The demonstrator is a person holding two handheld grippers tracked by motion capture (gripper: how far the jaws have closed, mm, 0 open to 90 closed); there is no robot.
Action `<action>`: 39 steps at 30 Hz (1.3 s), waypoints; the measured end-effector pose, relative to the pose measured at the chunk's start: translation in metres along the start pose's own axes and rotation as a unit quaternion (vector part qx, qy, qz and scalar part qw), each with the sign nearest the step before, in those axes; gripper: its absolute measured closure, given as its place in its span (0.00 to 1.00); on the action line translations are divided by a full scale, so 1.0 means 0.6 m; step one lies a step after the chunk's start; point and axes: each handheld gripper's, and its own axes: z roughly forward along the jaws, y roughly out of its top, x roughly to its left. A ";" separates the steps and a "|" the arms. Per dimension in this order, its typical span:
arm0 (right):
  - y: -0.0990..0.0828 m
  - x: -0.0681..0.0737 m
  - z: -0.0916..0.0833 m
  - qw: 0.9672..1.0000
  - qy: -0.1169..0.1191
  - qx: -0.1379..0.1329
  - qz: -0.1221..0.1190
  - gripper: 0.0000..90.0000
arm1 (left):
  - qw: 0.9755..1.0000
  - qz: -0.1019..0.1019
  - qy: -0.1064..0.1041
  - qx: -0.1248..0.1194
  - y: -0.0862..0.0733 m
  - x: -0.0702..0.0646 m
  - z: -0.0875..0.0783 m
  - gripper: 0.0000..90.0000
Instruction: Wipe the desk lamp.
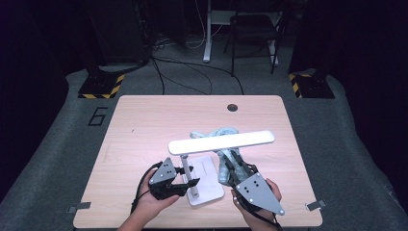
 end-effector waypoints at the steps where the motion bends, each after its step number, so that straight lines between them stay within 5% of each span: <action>1: 0.000 0.001 -0.001 1.000 0.002 -0.003 0.005 0.85 | 1.000 -0.001 0.000 0.001 0.000 0.000 0.000 0.58; 15: 0.034 0.059 0.020 0.996 0.075 -0.036 0.025 0.85 | 1.000 -0.003 0.004 0.001 0.000 -0.002 0.000 0.58; 20: 0.031 0.058 0.020 0.996 0.073 -0.037 0.028 0.85 | 1.000 0.000 0.002 0.004 0.000 -0.002 -0.001 0.58; 29: 0.000 0.006 0.004 0.997 0.028 -0.027 0.059 0.85 | 1.000 0.002 0.007 0.000 -0.001 -0.001 0.001 0.58; 35: -0.026 -0.039 -0.008 0.993 0.000 -0.020 0.116 0.85 | 1.000 0.003 0.004 0.003 -0.001 -0.001 0.000 0.58; 39: -0.038 -0.060 -0.014 0.991 -0.020 -0.016 0.131 0.85 | 1.000 0.003 0.004 0.005 -0.001 -0.001 -0.001 0.58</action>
